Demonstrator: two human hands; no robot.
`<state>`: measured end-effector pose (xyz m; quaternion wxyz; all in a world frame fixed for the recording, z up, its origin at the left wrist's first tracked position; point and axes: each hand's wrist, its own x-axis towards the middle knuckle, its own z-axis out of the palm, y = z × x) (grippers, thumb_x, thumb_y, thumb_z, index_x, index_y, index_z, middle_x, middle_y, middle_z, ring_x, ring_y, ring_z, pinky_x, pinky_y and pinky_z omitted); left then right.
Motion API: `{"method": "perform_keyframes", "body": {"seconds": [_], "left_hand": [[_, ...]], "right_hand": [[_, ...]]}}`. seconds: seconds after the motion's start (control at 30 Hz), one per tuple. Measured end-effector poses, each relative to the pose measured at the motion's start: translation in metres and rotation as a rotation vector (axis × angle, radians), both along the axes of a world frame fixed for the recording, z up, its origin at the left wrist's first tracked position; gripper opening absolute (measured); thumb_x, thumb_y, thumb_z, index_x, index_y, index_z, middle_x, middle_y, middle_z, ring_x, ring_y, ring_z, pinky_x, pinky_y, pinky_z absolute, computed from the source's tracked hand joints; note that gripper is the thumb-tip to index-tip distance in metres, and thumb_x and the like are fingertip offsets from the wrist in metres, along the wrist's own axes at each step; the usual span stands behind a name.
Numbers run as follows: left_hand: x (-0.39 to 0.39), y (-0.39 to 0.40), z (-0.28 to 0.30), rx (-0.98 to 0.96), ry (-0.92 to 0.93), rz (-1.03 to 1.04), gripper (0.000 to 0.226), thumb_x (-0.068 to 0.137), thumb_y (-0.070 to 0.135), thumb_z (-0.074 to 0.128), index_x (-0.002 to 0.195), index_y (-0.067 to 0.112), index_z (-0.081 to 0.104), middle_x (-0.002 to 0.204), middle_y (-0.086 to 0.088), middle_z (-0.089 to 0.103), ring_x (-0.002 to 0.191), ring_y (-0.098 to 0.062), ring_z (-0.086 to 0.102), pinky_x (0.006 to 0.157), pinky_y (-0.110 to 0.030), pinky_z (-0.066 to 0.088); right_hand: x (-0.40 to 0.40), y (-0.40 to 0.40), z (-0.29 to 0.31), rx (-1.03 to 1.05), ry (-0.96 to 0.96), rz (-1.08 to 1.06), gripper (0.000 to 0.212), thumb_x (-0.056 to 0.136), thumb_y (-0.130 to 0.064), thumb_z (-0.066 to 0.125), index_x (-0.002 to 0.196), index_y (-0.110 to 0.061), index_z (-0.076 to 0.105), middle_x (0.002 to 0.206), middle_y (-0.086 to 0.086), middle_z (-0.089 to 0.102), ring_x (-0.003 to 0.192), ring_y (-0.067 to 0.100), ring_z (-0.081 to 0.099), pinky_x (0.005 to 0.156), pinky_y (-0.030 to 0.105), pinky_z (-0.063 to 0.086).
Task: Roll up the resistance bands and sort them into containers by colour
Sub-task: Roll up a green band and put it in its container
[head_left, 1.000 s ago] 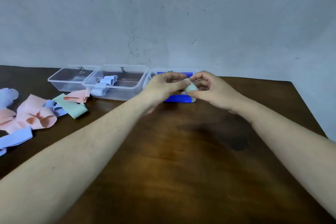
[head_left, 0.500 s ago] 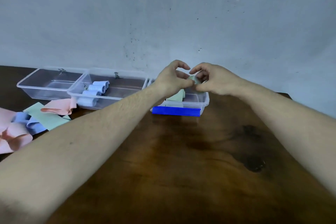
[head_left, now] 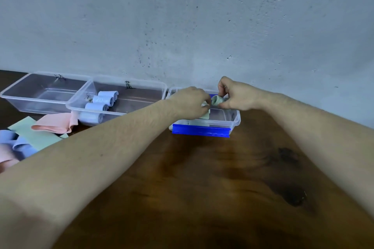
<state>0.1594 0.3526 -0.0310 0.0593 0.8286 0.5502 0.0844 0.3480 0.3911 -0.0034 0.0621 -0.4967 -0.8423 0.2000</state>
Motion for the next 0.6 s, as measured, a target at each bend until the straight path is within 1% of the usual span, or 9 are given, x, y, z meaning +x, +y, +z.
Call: {"method": "perform_keyframes", "body": {"seconds": [0.1,0.17,0.27,0.33,0.37,0.43,0.47,0.53,0.6], "left_hand": [[0.000,0.003,-0.006,0.026,0.101,-0.036,0.037,0.098,0.045,0.043,0.121,0.026,0.065,0.115,0.001,0.065,0.113,-0.021,0.055,0.091,-0.041,0.048],[0.000,0.005,-0.008,0.010,0.104,-0.036,0.038,0.096,0.049,0.043,0.118,0.026,0.065,0.111,0.001,0.065,0.108,-0.020,0.056,0.086,-0.039,0.048],[0.000,0.007,-0.009,-0.052,0.080,-0.028,0.038,0.095,0.048,0.047,0.123,0.028,0.063,0.115,-0.001,0.064,0.110,-0.020,0.056,0.087,-0.036,0.047],[0.001,0.007,-0.008,-0.092,0.068,-0.021,0.037,0.095,0.046,0.049,0.125,0.028,0.062,0.117,-0.001,0.063,0.110,-0.020,0.057,0.088,-0.034,0.047],[0.002,0.007,-0.008,-0.113,0.056,-0.019,0.037,0.095,0.045,0.050,0.124,0.027,0.063,0.117,-0.001,0.064,0.109,-0.019,0.057,0.089,-0.034,0.048],[0.001,0.008,-0.008,-0.155,0.022,-0.018,0.034,0.093,0.041,0.052,0.118,0.022,0.065,0.111,0.000,0.065,0.104,-0.019,0.059,0.086,-0.034,0.049],[0.001,0.009,-0.009,-0.174,0.001,-0.018,0.031,0.093,0.039,0.053,0.114,0.021,0.065,0.106,0.002,0.065,0.101,-0.018,0.060,0.081,-0.033,0.048],[0.001,0.011,-0.010,-0.190,-0.036,-0.014,0.027,0.091,0.038,0.055,0.112,0.023,0.063,0.100,0.005,0.062,0.097,-0.016,0.057,0.076,-0.028,0.041],[0.001,0.012,-0.012,-0.189,-0.048,-0.010,0.031,0.091,0.040,0.058,0.117,0.025,0.062,0.105,0.005,0.061,0.098,-0.014,0.053,0.079,-0.027,0.039]], "right_hand": [[-0.007,0.007,-0.009,0.019,-0.119,0.018,0.037,0.083,-0.022,0.075,0.098,-0.022,0.041,0.091,-0.002,0.059,0.073,0.019,0.051,0.062,0.031,0.041],[-0.011,0.009,-0.014,0.058,-0.227,0.022,0.037,0.084,-0.026,0.073,0.097,-0.022,0.039,0.087,0.000,0.059,0.072,0.021,0.052,0.064,0.036,0.042],[-0.016,0.009,-0.018,0.151,-0.411,0.033,0.035,0.088,-0.032,0.068,0.098,-0.022,0.037,0.077,0.000,0.054,0.068,0.022,0.051,0.060,0.035,0.041],[-0.019,0.008,-0.020,0.196,-0.507,0.056,0.032,0.090,-0.033,0.064,0.102,-0.022,0.036,0.077,0.000,0.052,0.070,0.023,0.051,0.060,0.033,0.039],[-0.021,0.007,-0.020,0.230,-0.549,0.073,0.029,0.092,-0.033,0.061,0.106,-0.023,0.038,0.080,0.001,0.053,0.075,0.026,0.053,0.061,0.033,0.038],[-0.026,0.007,-0.022,0.320,-0.600,0.126,0.029,0.092,-0.032,0.059,0.115,-0.021,0.044,0.091,0.007,0.058,0.086,0.031,0.056,0.064,0.033,0.034],[-0.028,0.007,-0.023,0.342,-0.601,0.146,0.032,0.092,-0.031,0.058,0.118,-0.019,0.045,0.094,0.009,0.059,0.087,0.031,0.055,0.066,0.033,0.034],[-0.032,0.007,-0.025,0.316,-0.573,0.136,0.034,0.092,-0.029,0.059,0.121,-0.018,0.045,0.091,0.007,0.054,0.082,0.029,0.051,0.065,0.033,0.035],[-0.033,0.008,-0.027,0.283,-0.558,0.114,0.035,0.093,-0.027,0.060,0.123,-0.018,0.045,0.090,0.005,0.051,0.080,0.027,0.051,0.064,0.034,0.037]]}}
